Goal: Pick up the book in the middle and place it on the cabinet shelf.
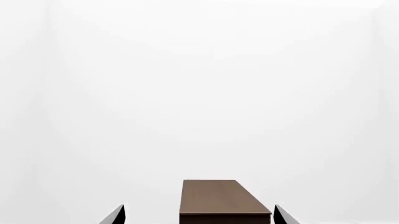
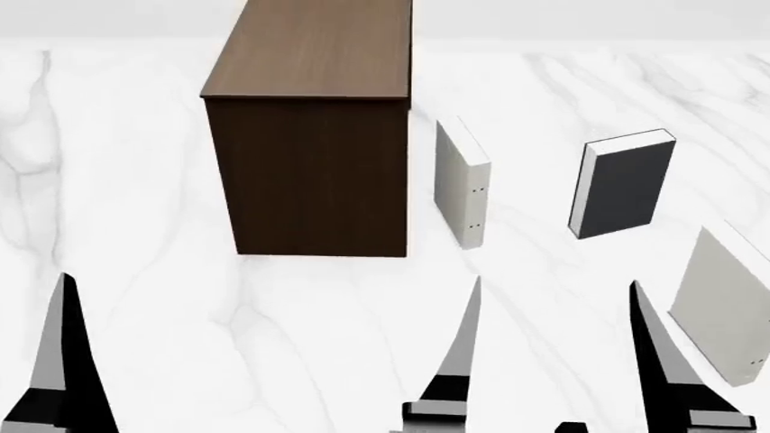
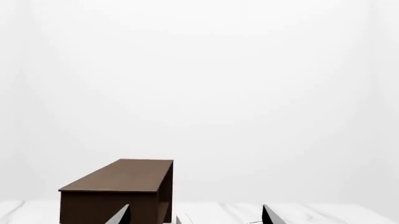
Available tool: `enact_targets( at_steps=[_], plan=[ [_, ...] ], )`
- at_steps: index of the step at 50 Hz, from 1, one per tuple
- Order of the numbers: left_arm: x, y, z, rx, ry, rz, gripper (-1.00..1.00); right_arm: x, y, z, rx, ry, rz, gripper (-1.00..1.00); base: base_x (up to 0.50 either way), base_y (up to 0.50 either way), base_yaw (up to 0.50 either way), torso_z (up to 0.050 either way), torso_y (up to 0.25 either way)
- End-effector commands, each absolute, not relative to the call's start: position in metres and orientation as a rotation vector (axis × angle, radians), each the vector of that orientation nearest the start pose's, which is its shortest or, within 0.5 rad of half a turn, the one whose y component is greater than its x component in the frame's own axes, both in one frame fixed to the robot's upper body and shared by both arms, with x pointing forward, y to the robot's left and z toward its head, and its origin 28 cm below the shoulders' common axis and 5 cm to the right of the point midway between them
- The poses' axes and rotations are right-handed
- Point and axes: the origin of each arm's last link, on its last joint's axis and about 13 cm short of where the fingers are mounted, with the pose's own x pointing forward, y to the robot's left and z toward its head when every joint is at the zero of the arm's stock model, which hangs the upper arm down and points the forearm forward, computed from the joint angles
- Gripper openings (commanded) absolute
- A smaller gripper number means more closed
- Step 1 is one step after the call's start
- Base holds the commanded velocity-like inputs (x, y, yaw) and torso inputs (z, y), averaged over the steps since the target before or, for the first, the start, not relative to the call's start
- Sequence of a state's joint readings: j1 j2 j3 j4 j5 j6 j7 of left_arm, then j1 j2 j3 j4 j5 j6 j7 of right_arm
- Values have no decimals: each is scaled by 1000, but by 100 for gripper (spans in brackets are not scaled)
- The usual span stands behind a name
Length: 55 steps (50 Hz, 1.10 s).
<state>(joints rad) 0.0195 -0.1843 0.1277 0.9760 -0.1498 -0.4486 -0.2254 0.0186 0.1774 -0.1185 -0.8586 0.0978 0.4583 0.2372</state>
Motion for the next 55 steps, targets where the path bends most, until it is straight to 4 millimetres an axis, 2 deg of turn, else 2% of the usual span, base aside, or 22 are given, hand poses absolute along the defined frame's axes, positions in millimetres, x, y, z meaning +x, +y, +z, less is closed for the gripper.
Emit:
enact_targets(
  at_steps=[1,50,55],
  plan=[
    [156,197,171,-24,-480,-55,100,176,-93,155,-26,-396,-16,100,500,0,0,0,0],
    [155,195,172,-28,-477,-62,100,177,-93,153,-24,-377,-22,100,500,0,0,0,1],
    [155,195,171,-27,-474,-62,100,179,-93,152,-73,-353,-38,100,471,0,0,0,0]
  ],
)
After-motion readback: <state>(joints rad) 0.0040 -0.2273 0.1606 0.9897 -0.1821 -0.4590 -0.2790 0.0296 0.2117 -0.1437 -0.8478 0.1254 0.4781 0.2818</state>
